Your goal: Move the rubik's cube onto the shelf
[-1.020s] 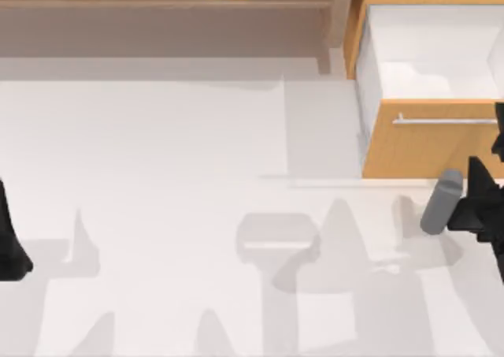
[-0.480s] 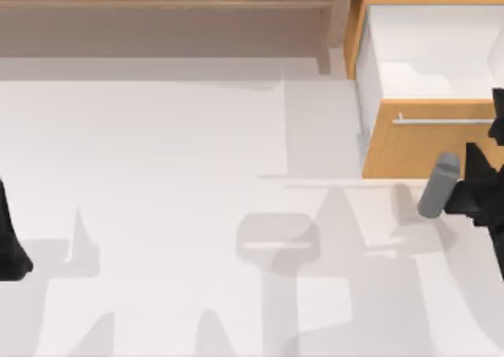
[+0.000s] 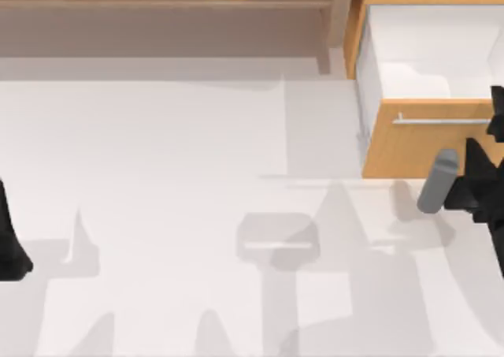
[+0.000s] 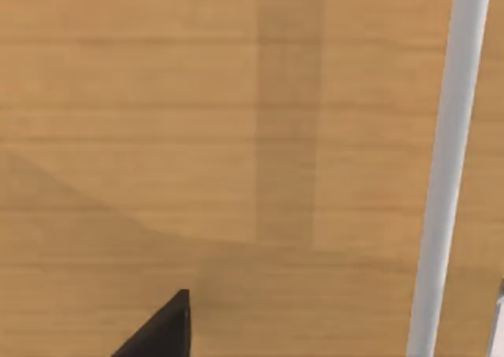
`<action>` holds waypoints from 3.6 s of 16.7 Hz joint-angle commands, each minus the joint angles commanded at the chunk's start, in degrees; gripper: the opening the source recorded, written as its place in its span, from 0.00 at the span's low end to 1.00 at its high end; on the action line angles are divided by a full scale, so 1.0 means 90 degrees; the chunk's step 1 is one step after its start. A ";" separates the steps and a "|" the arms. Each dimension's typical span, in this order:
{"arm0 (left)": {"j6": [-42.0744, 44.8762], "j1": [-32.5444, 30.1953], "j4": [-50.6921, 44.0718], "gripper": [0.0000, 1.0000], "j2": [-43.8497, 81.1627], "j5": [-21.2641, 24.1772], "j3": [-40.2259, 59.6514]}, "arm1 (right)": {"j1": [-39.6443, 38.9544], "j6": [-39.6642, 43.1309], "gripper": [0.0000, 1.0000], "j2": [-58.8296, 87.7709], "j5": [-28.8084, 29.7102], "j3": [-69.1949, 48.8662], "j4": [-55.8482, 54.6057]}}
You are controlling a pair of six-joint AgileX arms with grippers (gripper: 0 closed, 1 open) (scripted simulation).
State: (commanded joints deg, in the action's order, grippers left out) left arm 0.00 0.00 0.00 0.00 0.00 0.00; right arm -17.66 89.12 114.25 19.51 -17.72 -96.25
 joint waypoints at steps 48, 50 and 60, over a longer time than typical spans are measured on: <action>0.0000 0.0000 0.0000 1.00 0.0000 0.0000 0.0000 | 0.0718 -0.0019 0.00 0.1156 -0.0712 -0.3219 0.2106; 0.0000 0.0000 0.0000 1.00 0.0000 0.0000 0.0000 | 0.0722 -0.0019 0.00 0.1162 -0.0714 -0.3237 0.2116; 0.0000 0.0000 0.0000 1.00 0.0000 0.0000 0.0000 | 0.0827 -0.0021 0.00 0.1644 -0.0831 -0.4353 0.2727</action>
State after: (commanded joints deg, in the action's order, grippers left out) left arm 0.00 0.00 0.00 0.00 0.00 0.00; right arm -10.22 88.93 129.04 12.03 -56.90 -71.71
